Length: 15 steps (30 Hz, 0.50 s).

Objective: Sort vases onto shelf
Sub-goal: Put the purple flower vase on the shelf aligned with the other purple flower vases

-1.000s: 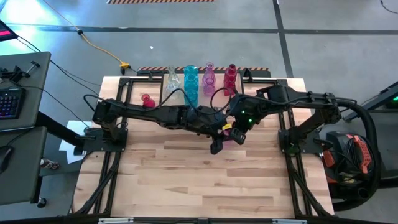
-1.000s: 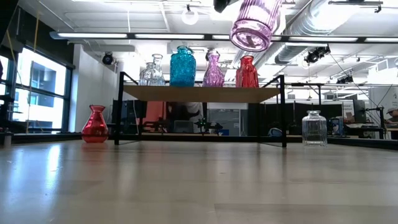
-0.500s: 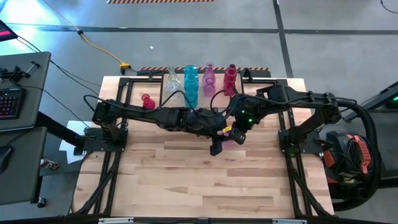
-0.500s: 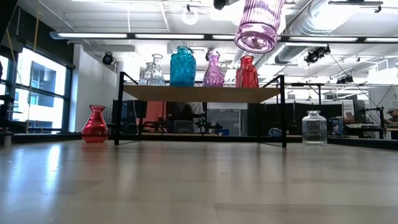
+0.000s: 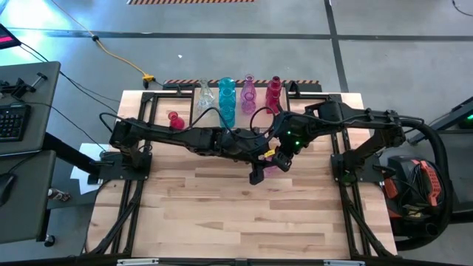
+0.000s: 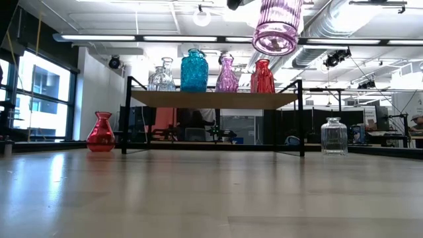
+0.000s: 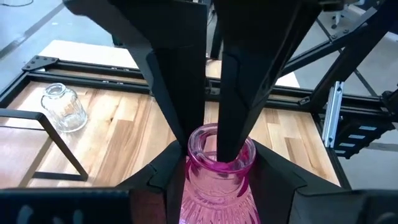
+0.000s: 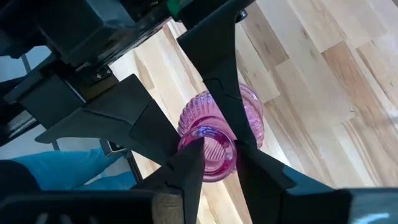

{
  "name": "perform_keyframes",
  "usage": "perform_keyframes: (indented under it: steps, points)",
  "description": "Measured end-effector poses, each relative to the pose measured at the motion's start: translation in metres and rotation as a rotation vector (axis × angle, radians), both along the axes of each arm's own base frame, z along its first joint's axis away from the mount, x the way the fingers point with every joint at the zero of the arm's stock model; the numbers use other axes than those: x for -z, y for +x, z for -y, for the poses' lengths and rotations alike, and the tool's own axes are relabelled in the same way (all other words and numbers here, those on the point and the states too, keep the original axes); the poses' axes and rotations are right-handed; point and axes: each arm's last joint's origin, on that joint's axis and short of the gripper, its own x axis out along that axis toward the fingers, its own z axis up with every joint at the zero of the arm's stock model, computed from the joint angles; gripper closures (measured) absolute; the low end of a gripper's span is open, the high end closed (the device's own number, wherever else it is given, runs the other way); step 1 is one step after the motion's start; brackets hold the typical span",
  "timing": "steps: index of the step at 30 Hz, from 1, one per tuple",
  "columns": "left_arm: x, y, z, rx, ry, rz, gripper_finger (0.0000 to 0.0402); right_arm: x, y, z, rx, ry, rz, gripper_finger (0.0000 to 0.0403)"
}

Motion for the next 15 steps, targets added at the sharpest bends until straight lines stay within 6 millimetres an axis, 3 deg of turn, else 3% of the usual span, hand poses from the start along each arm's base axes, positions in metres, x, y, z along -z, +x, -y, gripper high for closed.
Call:
perform_keyframes:
  steps: [15]
  points:
    - [0.012,-0.004,-0.001,-0.011,-0.003,-0.113,0.0283,-0.014,-0.013,0.001,-0.008,0.010,0.076,0.0298]
